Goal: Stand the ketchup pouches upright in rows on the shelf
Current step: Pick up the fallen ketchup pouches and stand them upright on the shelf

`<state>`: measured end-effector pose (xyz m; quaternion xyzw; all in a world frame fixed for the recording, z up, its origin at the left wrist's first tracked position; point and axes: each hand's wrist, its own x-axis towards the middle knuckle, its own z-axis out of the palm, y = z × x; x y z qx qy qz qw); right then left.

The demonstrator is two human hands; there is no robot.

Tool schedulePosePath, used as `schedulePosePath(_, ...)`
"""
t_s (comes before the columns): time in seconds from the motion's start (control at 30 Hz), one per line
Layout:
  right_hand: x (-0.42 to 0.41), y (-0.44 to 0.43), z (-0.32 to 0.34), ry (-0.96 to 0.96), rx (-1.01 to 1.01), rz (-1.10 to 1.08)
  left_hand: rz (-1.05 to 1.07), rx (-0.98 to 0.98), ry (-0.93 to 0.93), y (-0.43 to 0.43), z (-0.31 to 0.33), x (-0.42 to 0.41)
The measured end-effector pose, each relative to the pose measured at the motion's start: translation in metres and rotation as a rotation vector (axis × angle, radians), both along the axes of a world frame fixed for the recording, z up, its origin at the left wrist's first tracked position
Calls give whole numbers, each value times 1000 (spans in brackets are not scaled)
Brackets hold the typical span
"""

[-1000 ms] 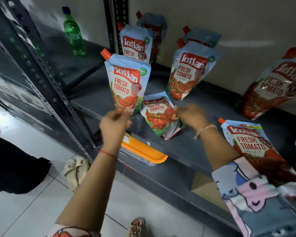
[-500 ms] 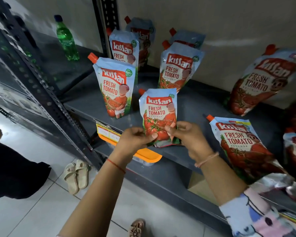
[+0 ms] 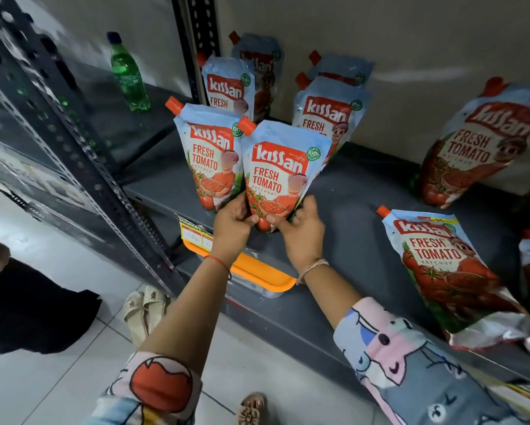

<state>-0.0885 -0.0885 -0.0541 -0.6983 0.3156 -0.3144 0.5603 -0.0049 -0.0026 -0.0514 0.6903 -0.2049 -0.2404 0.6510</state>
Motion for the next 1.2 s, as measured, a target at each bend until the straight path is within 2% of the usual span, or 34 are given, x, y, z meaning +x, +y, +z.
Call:
schedulePosePath(0.17, 5, 0, -2, 22, -40, -1, 63, 19, -67, -1, -7, -3)
schedulePosePath(0.43, 4, 0, -4, 9, -41, 5, 76, 4, -70, 0, -8, -4)
schedulePosePath(0.57, 4, 1, -5, 6, -32, -7, 198, -68, 31, -4, -4, -7)
schedulePosePath(0.77, -5, 3, -2, 9, 13, 11, 298, -33, 97, -10, -9, -6)
schedulePosePath(0.87, -34, 4, 7, 50, -135, -35, 453, -43, 3, -14, -4, -22)
schedulePosePath(0.93, -66, -1, 20, 18, -299, -120, 533, -108, -139, -18, 2, -43)
schedulePosePath(1.0, -106, -13, 37, -12, -490, -267, 469, -124, -322, -26, 9, -73)
schedulePosePath(1.03, -126, -22, 46, 19, -586, -351, 382, -121, -365, -32, 11, -89)
schedulePosePath(1.1, -168, -51, 57, 235, -714, -485, 150, -65, -273, -50, 18, -124)
schedulePosePath(1.13, -185, -67, 59, 412, -715, -498, 23, -10, -145, -60, 22, -139)
schedulePosePath(1.2, -216, -99, 58, 771, -594, -386, -207, 123, 208, -79, 30, -172)
